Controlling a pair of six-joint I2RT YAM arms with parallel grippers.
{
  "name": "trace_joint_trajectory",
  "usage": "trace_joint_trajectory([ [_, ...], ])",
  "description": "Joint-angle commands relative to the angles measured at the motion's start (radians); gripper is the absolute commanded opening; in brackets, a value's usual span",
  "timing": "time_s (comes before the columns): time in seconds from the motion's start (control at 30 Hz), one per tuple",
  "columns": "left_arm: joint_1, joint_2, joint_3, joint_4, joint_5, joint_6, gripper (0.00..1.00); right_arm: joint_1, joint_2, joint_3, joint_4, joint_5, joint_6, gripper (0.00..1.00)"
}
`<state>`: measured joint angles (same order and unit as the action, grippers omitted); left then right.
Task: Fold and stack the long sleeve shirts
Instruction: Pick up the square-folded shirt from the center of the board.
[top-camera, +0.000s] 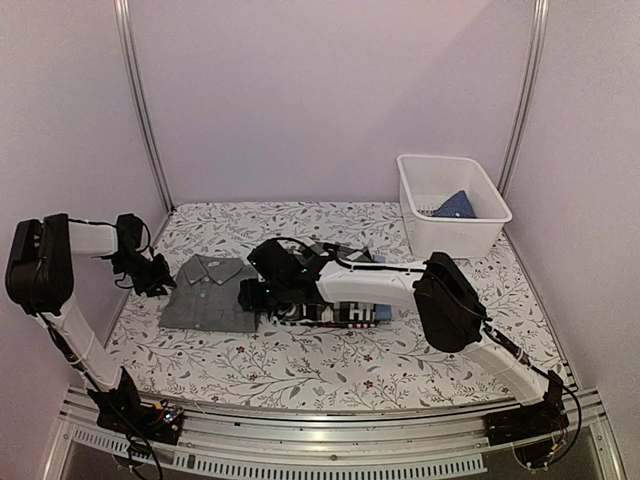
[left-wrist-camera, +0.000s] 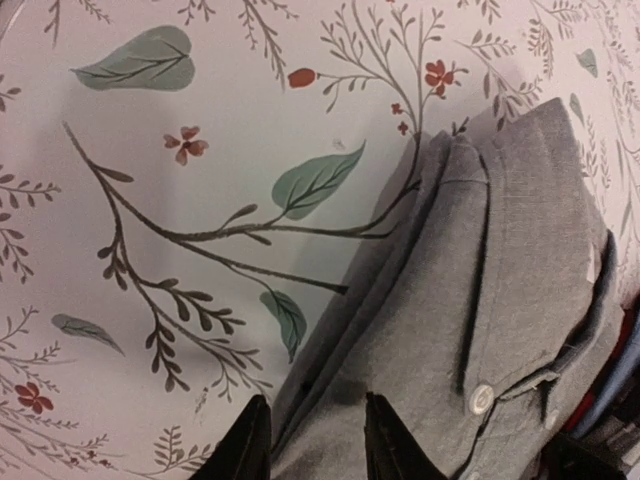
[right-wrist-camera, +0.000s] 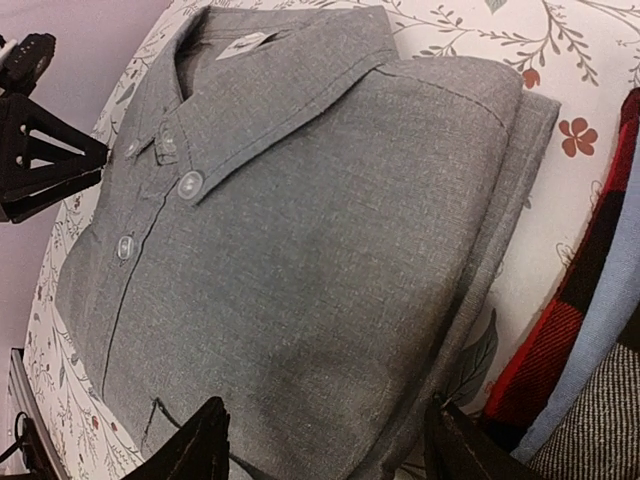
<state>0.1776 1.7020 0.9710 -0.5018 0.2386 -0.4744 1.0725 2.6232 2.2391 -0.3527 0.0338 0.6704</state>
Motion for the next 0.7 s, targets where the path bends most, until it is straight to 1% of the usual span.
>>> trace_joint_trajectory([
  [0.0, -0.006, 0.032, -0.011, 0.003, 0.022, 0.005, 0.33, 0.008, 0.036, 0.018, -0.090, 0.112, 0.008, 0.65],
  [0.13, -0.018, 0.040, -0.021, 0.011, 0.035, -0.003, 0.33, 0.012, 0.044, 0.031, -0.097, 0.111, -0.002, 0.65],
  [0.23, -0.028, 0.048, -0.027, 0.017, 0.045, -0.013, 0.33, 0.015, 0.083, 0.068, -0.124, 0.084, 0.001, 0.64],
  [0.33, -0.037, 0.042, -0.048, 0.026, 0.057, -0.025, 0.31, 0.019, 0.100, 0.071, -0.122, 0.064, 0.002, 0.62],
  [0.5, -0.039, 0.019, -0.100, 0.046, 0.072, -0.044, 0.23, 0.020, 0.119, 0.078, -0.113, 0.020, 0.008, 0.56],
  [0.6, -0.039, 0.001, -0.126, 0.051, 0.068, -0.050, 0.16, 0.020, 0.123, 0.077, -0.108, 0.004, 0.009, 0.50],
  [0.67, -0.039, -0.010, -0.140, 0.055, 0.080, -0.055, 0.11, 0.020, 0.121, 0.079, -0.102, -0.003, 0.008, 0.44],
])
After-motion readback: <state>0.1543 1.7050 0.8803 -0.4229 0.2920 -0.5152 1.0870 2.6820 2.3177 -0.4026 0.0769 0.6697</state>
